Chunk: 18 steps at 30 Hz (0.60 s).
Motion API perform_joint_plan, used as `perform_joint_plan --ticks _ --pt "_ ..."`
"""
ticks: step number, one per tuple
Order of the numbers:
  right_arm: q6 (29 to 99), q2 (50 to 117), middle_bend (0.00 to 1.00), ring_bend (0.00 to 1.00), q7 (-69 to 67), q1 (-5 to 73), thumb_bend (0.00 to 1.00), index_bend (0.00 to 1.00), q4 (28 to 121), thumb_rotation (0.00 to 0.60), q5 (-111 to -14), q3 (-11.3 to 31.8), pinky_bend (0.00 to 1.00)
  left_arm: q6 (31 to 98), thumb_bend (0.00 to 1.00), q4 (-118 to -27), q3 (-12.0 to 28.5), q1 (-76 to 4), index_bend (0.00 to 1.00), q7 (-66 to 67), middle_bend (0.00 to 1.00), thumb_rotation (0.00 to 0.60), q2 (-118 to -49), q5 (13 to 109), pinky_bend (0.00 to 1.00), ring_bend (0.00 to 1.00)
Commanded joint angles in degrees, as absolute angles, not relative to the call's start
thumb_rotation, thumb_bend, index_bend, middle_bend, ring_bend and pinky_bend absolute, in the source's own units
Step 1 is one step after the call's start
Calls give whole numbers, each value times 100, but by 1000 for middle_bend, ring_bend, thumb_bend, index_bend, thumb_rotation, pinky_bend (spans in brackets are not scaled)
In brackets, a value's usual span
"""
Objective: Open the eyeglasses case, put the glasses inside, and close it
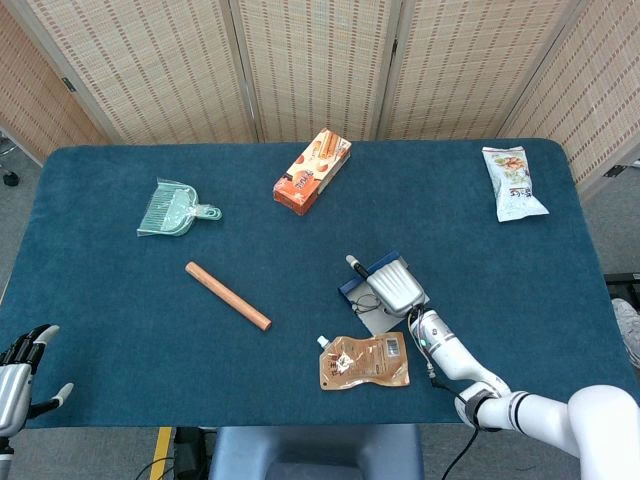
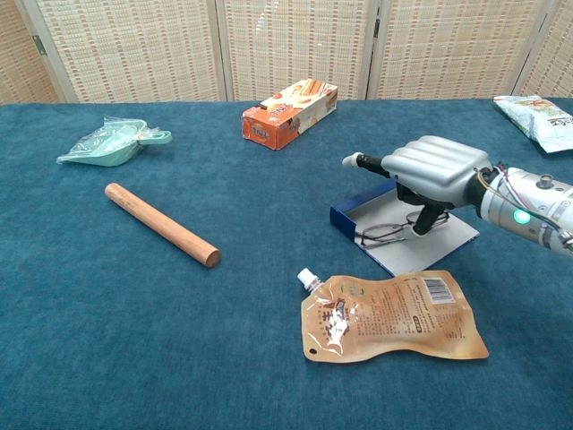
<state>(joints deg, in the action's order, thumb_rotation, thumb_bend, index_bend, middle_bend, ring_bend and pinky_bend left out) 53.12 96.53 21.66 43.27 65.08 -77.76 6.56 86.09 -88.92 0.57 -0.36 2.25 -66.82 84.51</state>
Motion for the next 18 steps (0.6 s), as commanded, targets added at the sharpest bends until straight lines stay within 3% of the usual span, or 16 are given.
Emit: perform_joint_plan --ticks 1,18 --pt "5237 9772 980 1000 2219 4431 190 22 6388 600 -7695 764 1000 8613 240 -8890 56 -32 164 221 156 600 -6682 8449 289 160" --pt "4861 10321 981 1000 2311 4922 190 22 5421 600 -7369 1117 1000 8625 241 -8867 58 9 164 201 156 600 -6664 8397 289 160"
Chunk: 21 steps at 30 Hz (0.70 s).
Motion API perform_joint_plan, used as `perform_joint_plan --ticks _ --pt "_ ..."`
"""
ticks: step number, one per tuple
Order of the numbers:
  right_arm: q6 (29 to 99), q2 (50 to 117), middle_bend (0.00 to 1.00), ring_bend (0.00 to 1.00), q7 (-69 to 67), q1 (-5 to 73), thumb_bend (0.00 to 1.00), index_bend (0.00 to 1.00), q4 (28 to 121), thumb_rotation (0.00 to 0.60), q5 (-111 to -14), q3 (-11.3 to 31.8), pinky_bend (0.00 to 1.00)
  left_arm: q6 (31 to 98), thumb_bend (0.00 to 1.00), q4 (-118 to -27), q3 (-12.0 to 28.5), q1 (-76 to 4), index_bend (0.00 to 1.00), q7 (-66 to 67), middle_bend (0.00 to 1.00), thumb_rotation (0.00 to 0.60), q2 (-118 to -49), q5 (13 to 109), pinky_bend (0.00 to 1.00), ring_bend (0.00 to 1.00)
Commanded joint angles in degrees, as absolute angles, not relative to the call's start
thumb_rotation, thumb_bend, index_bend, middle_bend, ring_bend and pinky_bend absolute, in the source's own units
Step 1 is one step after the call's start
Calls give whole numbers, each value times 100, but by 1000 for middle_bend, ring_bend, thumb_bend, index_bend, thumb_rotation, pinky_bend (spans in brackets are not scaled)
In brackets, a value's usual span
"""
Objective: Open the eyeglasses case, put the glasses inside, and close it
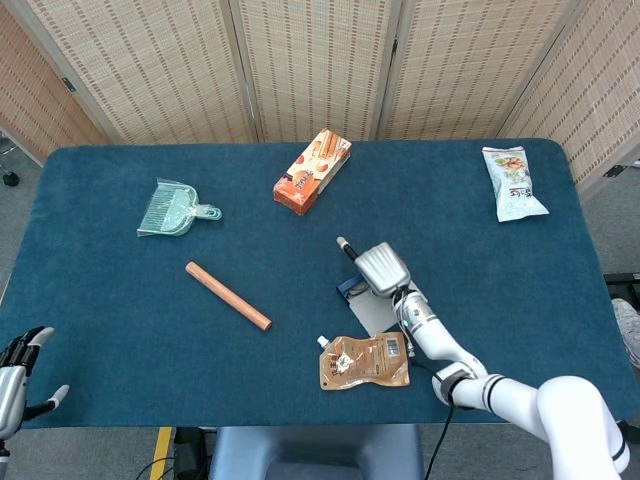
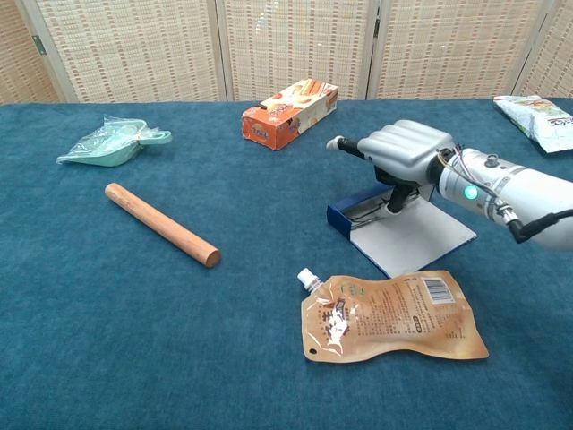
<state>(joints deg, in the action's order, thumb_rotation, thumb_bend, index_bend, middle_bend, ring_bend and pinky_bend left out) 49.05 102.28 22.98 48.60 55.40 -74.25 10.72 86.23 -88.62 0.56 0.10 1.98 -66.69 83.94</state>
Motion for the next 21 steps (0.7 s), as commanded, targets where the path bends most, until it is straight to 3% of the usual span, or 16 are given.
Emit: perform_joint_plan --ticks 1,14,21 --pt "4855 10355 981 1000 2315 4940 190 22 5371 600 -7355 1129 1000 8629 241 -8869 60 9 164 204 156 600 -6661 8400 289 160" --pt "4694 10653 981 1000 2311 5177 190 22 4644 600 -7097 1340 1000 8646 241 -8903 62 38 164 220 156 600 -6621 8374 289 160" --pt "4922 10311 981 1000 2011 4959 190 22 5045 600 -7330 1138 1000 8632 241 -8906 54 41 164 228 156 600 -6632 8373 289 160"
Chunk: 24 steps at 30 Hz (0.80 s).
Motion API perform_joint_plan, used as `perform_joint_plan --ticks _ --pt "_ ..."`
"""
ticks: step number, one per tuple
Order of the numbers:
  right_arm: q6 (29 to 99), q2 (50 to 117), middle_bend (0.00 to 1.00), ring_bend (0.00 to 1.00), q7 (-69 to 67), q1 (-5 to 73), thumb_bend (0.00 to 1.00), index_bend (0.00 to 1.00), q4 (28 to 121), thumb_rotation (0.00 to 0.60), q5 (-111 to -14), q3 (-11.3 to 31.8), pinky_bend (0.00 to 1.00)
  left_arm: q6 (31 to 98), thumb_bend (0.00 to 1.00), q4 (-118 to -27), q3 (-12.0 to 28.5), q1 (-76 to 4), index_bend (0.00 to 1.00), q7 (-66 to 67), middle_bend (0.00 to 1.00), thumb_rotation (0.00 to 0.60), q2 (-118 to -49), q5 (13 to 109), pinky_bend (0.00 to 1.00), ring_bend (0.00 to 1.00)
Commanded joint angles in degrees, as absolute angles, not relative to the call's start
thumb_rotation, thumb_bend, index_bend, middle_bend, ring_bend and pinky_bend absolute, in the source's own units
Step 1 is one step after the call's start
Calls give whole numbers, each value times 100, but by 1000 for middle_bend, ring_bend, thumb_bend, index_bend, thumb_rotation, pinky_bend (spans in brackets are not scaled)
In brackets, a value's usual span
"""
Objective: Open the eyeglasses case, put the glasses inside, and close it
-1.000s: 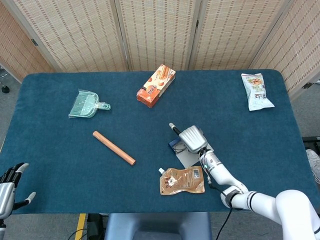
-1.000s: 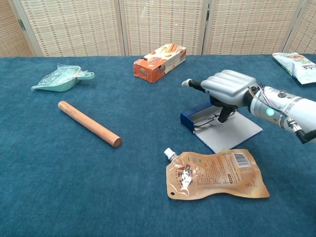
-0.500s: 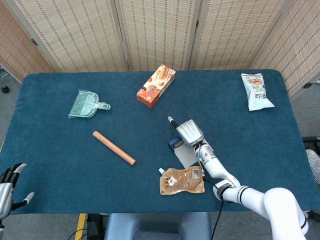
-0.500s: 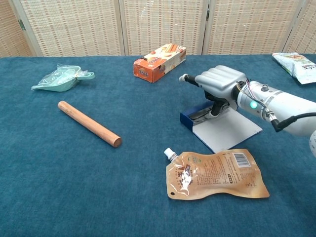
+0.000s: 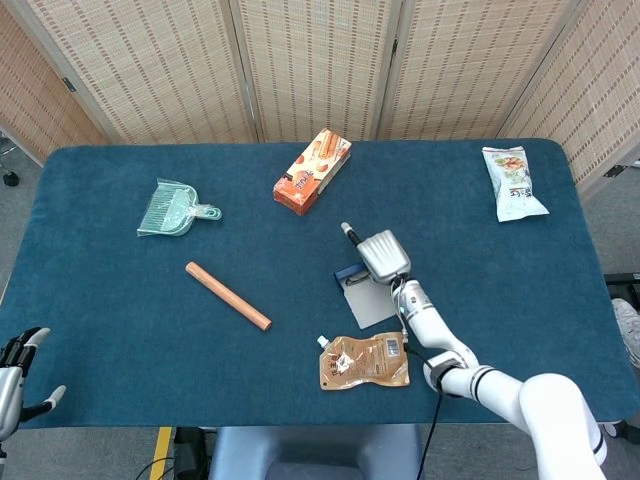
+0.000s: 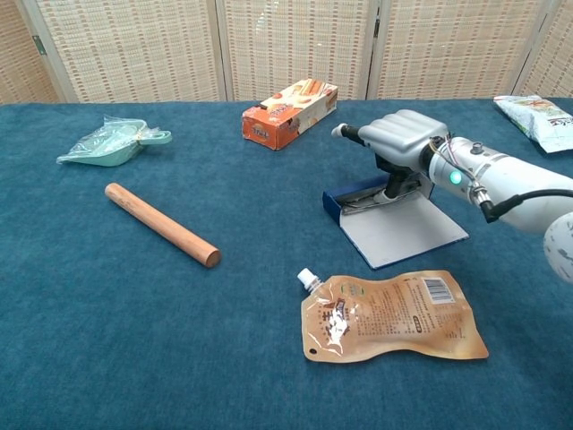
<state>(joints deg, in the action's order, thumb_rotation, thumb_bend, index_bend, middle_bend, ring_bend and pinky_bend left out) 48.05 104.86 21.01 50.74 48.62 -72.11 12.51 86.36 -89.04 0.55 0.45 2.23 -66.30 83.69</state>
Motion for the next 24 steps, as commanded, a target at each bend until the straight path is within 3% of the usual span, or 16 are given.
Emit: perform_joint_plan --ticks 1,9,24 --pt "4953 10219 981 1000 2014 4914 190 22 5121 600 -7374 1085 1000 8630 241 -8911 53 38 164 236 156 600 -6634 8381 289 160" --pt "4850 9970 981 1000 2099 4862 190 22 5025 600 -7272 1075 1000 8644 241 -8973 47 39 164 299 156 600 -6630 8405 289 160" --pt "4468 10375 981 1000 2117 5175 190 22 3932 600 -7080 1224 1000 8629 241 -8961 49 67 164 313 156 600 -6624 8339 289 160"
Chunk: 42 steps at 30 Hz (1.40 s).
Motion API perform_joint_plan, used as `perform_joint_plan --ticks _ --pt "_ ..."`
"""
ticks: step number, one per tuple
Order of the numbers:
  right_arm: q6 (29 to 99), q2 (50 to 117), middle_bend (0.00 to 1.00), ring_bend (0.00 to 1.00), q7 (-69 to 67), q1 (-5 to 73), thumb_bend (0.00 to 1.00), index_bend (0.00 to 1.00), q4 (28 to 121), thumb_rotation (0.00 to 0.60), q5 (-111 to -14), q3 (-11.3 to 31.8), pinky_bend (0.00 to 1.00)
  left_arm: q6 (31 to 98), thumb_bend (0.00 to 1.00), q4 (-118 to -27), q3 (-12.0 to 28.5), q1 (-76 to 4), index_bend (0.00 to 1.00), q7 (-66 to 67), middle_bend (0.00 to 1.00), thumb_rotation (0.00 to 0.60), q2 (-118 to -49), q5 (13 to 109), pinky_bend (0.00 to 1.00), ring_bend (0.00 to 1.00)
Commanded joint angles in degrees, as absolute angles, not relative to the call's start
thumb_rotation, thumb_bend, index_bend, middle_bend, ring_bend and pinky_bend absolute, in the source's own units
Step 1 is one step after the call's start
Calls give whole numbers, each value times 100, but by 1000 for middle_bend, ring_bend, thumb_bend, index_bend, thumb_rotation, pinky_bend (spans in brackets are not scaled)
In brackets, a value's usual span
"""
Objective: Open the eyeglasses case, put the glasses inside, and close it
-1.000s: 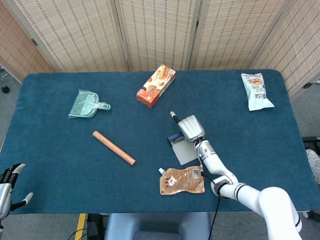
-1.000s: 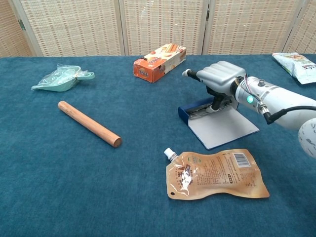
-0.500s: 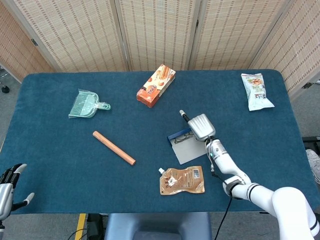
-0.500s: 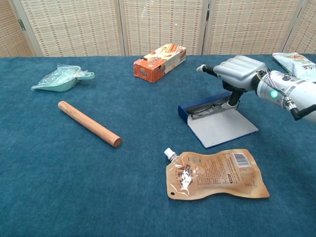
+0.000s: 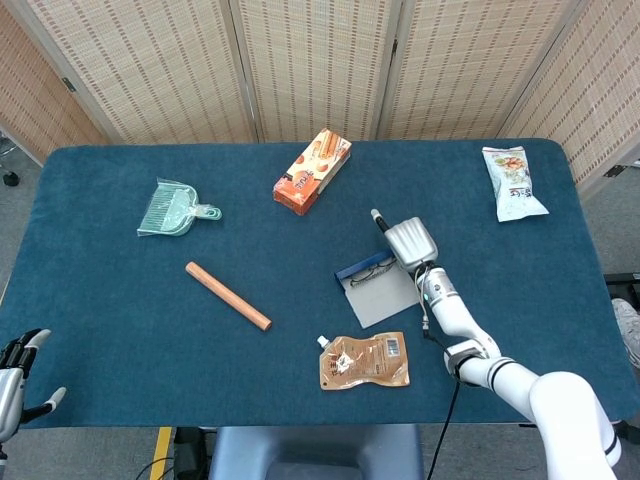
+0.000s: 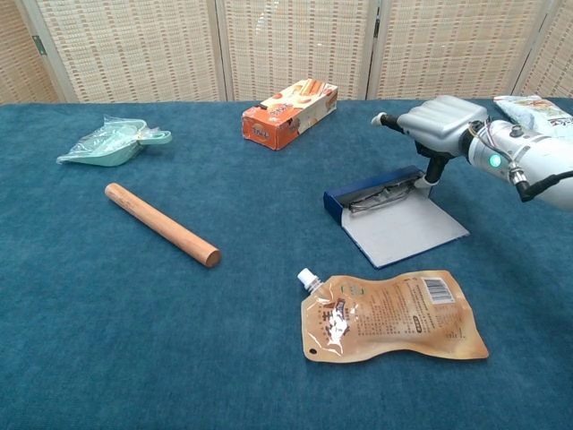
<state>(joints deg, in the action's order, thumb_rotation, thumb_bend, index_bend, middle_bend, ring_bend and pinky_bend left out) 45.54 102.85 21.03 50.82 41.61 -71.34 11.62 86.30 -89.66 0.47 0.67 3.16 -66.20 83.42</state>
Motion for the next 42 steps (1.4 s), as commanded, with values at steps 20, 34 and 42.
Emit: perform_joint_plan --ticks 20,34,42 --pt "4981 9645 972 1000 1365 4912 194 22 4894 600 -7536 1038 1000 8678 241 -8929 55 83 164 241 156 600 -6631 8399 289 160" --pt "6073 8962 976 1000 1163 3978 194 22 6627 600 -8306 256 1000 8658 240 -8928 57 58 164 209 156 600 -6634 8432 289 160" --pt "6256 9339 989 1000 1088 3678 194 22 6368 600 -8299 172 1000 8646 241 -8943 54 28 164 215 156 600 -6636 8481 289 160"
